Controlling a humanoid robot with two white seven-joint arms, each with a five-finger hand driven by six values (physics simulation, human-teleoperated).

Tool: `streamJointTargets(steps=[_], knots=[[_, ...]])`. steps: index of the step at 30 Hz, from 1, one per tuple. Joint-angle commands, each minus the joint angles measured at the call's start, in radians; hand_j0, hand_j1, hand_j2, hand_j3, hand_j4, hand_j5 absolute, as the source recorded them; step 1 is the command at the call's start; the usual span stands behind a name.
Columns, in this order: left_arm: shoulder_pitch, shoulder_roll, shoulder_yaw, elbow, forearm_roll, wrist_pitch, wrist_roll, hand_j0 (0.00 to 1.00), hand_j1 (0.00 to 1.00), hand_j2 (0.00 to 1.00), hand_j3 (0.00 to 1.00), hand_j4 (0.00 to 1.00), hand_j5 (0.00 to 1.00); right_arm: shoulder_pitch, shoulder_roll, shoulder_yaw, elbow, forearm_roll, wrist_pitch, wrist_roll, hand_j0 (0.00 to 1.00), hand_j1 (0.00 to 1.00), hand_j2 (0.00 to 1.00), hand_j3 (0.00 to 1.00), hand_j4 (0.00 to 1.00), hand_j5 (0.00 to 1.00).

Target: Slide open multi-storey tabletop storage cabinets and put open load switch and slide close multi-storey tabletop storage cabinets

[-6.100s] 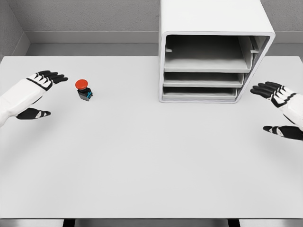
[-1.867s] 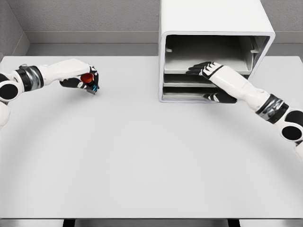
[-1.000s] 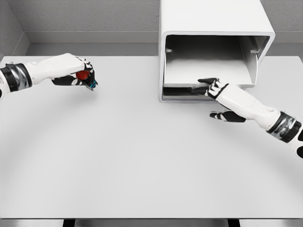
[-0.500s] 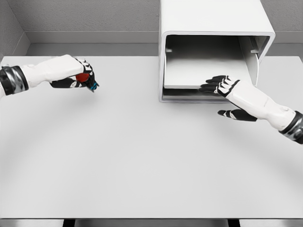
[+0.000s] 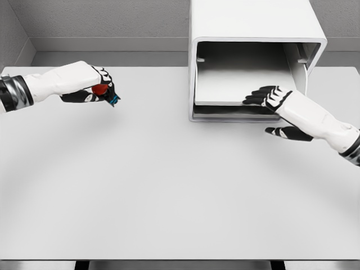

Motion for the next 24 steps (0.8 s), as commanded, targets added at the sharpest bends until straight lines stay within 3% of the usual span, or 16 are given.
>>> streamJointTargets(steps=[1, 5, 12, 15, 17, 22, 24], knots=[[0.000, -0.003, 0.001, -0.006, 0.006, 0.003, 0.001, 0.39, 0.39, 0.39, 0.39, 0.39, 0.39, 0.000, -0.008, -0.011, -0.002, -0.021, 0.000, 0.000, 0.87, 0.87, 0.87, 0.87, 0.87, 0.87], [0.003, -0.003, 0.001, -0.043, 0.017, 0.003, 0.001, 0.39, 0.39, 0.39, 0.39, 0.39, 0.39, 0.084, -0.029, -0.100, -0.057, -0.022, 0.000, -0.002, 0.87, 0.87, 0.87, 0.87, 0.87, 0.87], [0.014, -0.004, 0.010, -0.107, 0.022, 0.003, 0.001, 0.39, 0.39, 0.39, 0.39, 0.39, 0.39, 0.120, -0.056, -0.164, -0.086, -0.047, 0.000, -0.003, 0.87, 0.87, 0.87, 0.87, 0.87, 0.87], [0.020, -0.015, 0.010, -0.132, 0.022, 0.003, 0.001, 0.39, 0.39, 0.39, 0.39, 0.39, 0.39, 0.158, -0.057, -0.253, -0.085, -0.051, 0.000, -0.003, 0.79, 0.79, 0.79, 0.79, 0.79, 0.79], [0.021, -0.024, 0.012, -0.140, 0.022, 0.003, 0.001, 0.39, 0.39, 0.39, 0.39, 0.39, 0.39, 0.190, -0.056, -0.313, -0.082, -0.053, 0.000, -0.003, 0.68, 0.68, 0.68, 0.68, 0.68, 0.68], [0.026, -0.060, 0.033, -0.167, 0.020, 0.003, 0.001, 0.39, 0.39, 0.39, 0.39, 0.39, 0.39, 0.213, -0.057, -0.376, -0.070, -0.077, 0.000, 0.000, 0.68, 0.68, 0.68, 0.68, 0.68, 0.68], [0.026, -0.061, 0.033, -0.184, 0.020, 0.003, 0.001, 0.39, 0.39, 0.39, 0.39, 0.39, 0.39, 0.216, -0.057, -0.384, -0.031, -0.080, 0.000, 0.000, 0.68, 0.68, 0.68, 0.68, 0.68, 0.68]])
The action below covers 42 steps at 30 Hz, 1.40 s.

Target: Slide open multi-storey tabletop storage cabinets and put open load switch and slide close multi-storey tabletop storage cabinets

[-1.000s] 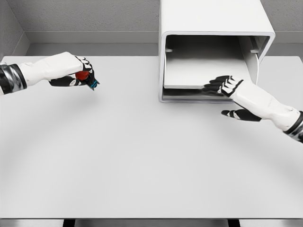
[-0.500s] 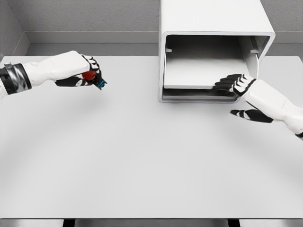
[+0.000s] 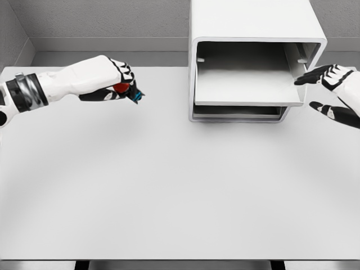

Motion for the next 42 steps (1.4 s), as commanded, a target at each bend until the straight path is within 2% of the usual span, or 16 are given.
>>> streamJointTargets(steps=[1, 8, 10, 13, 19, 24, 34, 38, 42], knots=[[0.000, -0.021, 0.004, -0.018, 0.006, 0.003, 0.001, 0.39, 0.39, 0.39, 0.39, 0.39, 0.39, 0.002, -0.002, -0.034, 0.042, -0.011, 0.000, 0.000, 0.65, 0.65, 0.65, 0.65, 0.65, 0.65], [-0.002, -0.051, 0.006, -0.079, 0.006, 0.003, 0.001, 0.39, 0.39, 0.39, 0.39, 0.39, 0.39, 0.008, 0.000, -0.054, 0.232, -0.011, 0.000, 0.003, 0.63, 0.63, 0.63, 0.63, 0.63, 0.63], [0.000, -0.054, 0.006, -0.093, 0.006, 0.003, 0.001, 0.39, 0.39, 0.39, 0.39, 0.39, 0.39, 0.020, 0.000, -0.054, 0.258, -0.007, 0.000, 0.004, 0.59, 0.59, 0.59, 0.59, 0.59, 0.59], [0.000, -0.084, 0.016, -0.108, 0.006, 0.003, 0.001, 0.39, 0.39, 0.39, 0.39, 0.39, 0.39, 0.051, 0.003, -0.054, 0.275, 0.002, 0.000, 0.008, 0.59, 0.59, 0.59, 0.59, 0.59, 0.59], [-0.002, -0.113, 0.019, -0.122, 0.003, 0.003, 0.001, 0.39, 0.39, 0.39, 0.39, 0.39, 0.39, 0.101, 0.012, -0.047, 0.260, 0.015, 0.000, 0.009, 0.59, 0.59, 0.59, 0.59, 0.59, 0.59], [-0.002, -0.151, 0.019, -0.122, -0.007, 0.003, 0.001, 0.39, 0.39, 0.39, 0.39, 0.39, 0.39, 0.110, 0.023, -0.044, 0.260, 0.022, 0.000, 0.006, 0.60, 0.60, 0.60, 0.60, 0.60, 0.60], [-0.011, -0.257, 0.021, -0.113, -0.014, 0.003, 0.001, 0.38, 0.38, 0.38, 0.38, 0.38, 0.38, 0.124, 0.091, -0.026, 0.254, 0.081, 0.000, 0.008, 0.64, 0.64, 0.64, 0.64, 0.64, 0.64], [-0.011, -0.285, 0.021, -0.111, -0.020, 0.003, 0.001, 0.38, 0.38, 0.38, 0.38, 0.38, 0.38, 0.124, 0.094, 0.000, 0.206, 0.098, 0.000, 0.008, 0.64, 0.64, 0.64, 0.64, 0.64, 0.64], [-0.014, -0.338, 0.024, -0.108, -0.070, 0.003, 0.001, 0.38, 0.38, 0.38, 0.38, 0.38, 0.38, 0.124, 0.103, 0.012, 0.183, 0.099, 0.000, 0.008, 0.64, 0.64, 0.64, 0.64, 0.64, 0.64]])
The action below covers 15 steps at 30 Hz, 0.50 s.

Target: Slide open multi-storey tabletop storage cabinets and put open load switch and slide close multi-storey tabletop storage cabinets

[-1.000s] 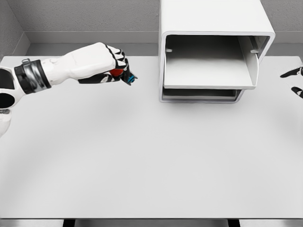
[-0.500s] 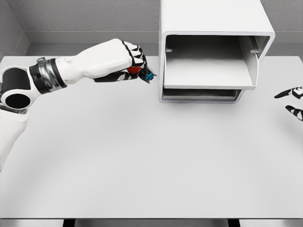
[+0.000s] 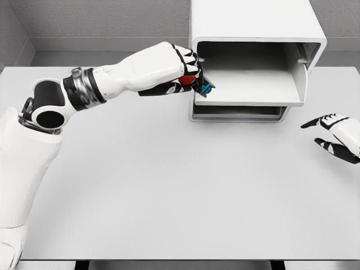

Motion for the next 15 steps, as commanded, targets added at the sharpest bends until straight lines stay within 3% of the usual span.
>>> streamJointTargets(steps=[1, 7, 15], knots=[[0.000, -0.032, 0.002, 0.002, -0.014, 0.003, 0.001, 0.38, 0.38, 0.38, 0.38, 0.38, 0.38, 0.000, 0.006, 0.010, -0.014, -0.004, 0.000, -0.001, 0.64, 0.64, 0.64, 0.64, 0.64, 0.64], [-0.015, -0.110, 0.002, 0.059, -0.090, 0.003, 0.001, 0.38, 0.38, 0.38, 0.38, 0.38, 0.38, -0.002, 0.013, 0.021, -0.014, -0.004, 0.000, -0.001, 0.64, 0.64, 0.64, 0.64, 0.64, 0.64], [-0.015, -0.198, -0.001, 0.068, -0.149, 0.003, 0.001, 0.38, 0.38, 0.38, 0.38, 0.38, 0.38, -0.002, 0.022, 0.021, -0.014, -0.002, 0.000, -0.001, 0.64, 0.64, 0.64, 0.64, 0.64, 0.64]])
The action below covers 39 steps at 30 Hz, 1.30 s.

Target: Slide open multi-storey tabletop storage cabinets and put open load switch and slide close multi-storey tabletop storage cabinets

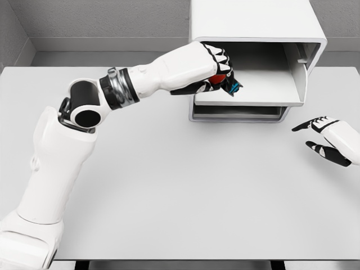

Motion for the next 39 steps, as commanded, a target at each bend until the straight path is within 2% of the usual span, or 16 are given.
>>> streamJointTargets(steps=[1, 2, 5, 13, 16, 20, 39], knots=[[0.000, -0.032, 0.001, 0.004, -0.019, 0.003, 0.001, 0.38, 0.38, 0.38, 0.38, 0.38, 0.38, 0.000, 0.001, 0.001, 0.001, -0.006, 0.000, -0.001, 0.64, 0.64, 0.64, 0.64, 0.64, 0.64], [0.000, -0.042, -0.001, 0.010, -0.019, 0.003, 0.001, 0.38, 0.38, 0.38, 0.38, 0.38, 0.38, 0.000, 0.026, -0.001, 0.001, 0.011, 0.000, -0.001, 0.64, 0.64, 0.64, 0.64, 0.64, 0.64], [-0.002, -0.081, 0.001, 0.018, -0.056, 0.003, 0.001, 0.38, 0.38, 0.38, 0.38, 0.38, 0.38, 0.000, 0.027, -0.001, 0.002, 0.015, 0.000, -0.001, 0.64, 0.64, 0.64, 0.64, 0.64, 0.64], [-0.014, -0.085, -0.008, 0.056, -0.100, 0.003, 0.001, 0.38, 0.38, 0.38, 0.38, 0.38, 0.38, 0.000, 0.029, -0.001, 0.001, 0.015, 0.000, -0.001, 0.66, 0.66, 0.66, 0.66, 0.66, 0.66], [-0.018, -0.085, -0.008, 0.087, -0.146, 0.003, 0.001, 0.38, 0.38, 0.38, 0.38, 0.38, 0.38, -0.002, 0.029, 0.001, 0.002, 0.015, 0.000, -0.001, 0.66, 0.66, 0.66, 0.66, 0.66, 0.66], [-0.037, -0.085, -0.010, 0.124, -0.157, 0.003, 0.001, 0.38, 0.38, 0.38, 0.38, 0.38, 0.38, -0.002, 0.035, 0.001, 0.004, 0.017, 0.000, -0.001, 0.66, 0.66, 0.66, 0.66, 0.66, 0.66], [-0.049, -0.085, -0.022, 0.142, -0.182, 0.003, 0.001, 0.38, 0.38, 0.38, 0.38, 0.38, 0.38, -0.009, 0.049, -0.001, 0.007, 0.023, 0.000, 0.005, 0.67, 0.67, 0.67, 0.67, 0.67, 0.67]])
